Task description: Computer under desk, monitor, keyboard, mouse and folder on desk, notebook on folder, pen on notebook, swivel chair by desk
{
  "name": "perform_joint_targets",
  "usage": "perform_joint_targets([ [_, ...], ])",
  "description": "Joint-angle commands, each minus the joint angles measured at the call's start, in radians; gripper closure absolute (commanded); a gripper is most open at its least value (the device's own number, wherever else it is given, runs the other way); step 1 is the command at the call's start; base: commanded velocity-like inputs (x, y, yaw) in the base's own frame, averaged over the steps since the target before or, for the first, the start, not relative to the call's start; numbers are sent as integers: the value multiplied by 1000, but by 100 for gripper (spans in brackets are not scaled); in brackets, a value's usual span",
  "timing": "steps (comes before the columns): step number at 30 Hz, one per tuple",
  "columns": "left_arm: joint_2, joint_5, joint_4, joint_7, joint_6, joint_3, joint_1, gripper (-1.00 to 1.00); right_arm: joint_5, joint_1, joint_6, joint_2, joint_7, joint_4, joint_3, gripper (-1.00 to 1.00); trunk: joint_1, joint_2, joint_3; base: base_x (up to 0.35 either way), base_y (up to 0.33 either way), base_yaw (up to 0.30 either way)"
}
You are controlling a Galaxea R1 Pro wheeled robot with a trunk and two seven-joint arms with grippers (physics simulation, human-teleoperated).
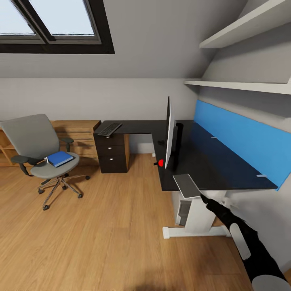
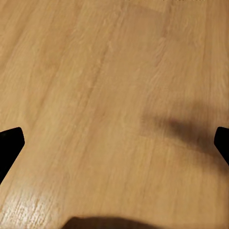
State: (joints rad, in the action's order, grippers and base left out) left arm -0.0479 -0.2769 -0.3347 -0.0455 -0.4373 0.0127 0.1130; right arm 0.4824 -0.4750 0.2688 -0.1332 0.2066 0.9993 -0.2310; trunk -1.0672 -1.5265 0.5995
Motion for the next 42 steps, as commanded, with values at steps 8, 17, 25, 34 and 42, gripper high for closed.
perform_joint_targets([
  [8,0,1,0,-5,-3,1,0,-100,123,-1,7,-1,4,-53,-40,-100,0,0,1,-1,1,0],
  [17,-1,1,0,-5,-3,1,0,-100,156,-1,46,-2,5,-64,-80,-100,-15,-28,13,0,0,0],
  [25,-1,1,0,-6,-3,1,0,-100,162,-1,93,-2,30,-65,-127,-100,-46,-84,39,0,0,0],
  [34,-1,1,0,-6,-3,1,0,-100,163,-1,152,-2,125,-65,-152,-100,-80,-147,67,0,0,0],
  [42,-3,1,1,-5,-3,1,0,-100,163,-1,201,-2,256,-66,-156,-100,-88,-161,73,0,0,0],
])
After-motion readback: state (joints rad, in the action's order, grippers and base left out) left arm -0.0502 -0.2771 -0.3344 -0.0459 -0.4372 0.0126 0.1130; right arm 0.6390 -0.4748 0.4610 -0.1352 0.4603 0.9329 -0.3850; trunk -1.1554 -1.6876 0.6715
